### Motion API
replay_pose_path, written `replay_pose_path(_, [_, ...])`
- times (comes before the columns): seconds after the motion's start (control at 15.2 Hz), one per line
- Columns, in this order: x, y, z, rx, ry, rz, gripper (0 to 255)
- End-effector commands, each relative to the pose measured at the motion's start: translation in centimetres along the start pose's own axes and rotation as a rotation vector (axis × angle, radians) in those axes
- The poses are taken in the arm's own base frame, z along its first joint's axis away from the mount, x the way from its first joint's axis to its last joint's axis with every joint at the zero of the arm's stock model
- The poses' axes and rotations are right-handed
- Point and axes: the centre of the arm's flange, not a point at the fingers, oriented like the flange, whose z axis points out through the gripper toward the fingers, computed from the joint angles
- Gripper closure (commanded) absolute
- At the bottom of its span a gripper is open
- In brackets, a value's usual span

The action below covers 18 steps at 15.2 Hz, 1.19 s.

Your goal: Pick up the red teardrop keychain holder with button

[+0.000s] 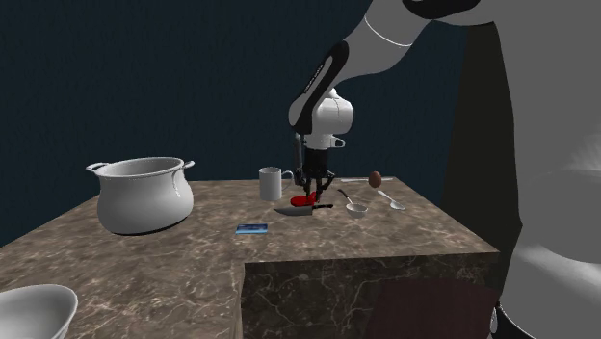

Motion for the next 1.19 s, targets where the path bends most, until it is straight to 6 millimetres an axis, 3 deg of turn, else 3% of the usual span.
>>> replay_pose_path(0.0, [0.0, 0.0, 0.0, 0.000, 0.000, 0.000, 255])
replay_pose_path(0.13, [0.0, 0.0, 0.0, 0.000, 0.000, 0.000, 255])
replay_pose_path(1.12, [-0.3, -0.6, -7.9, 0.000, 0.000, 0.000, 255])
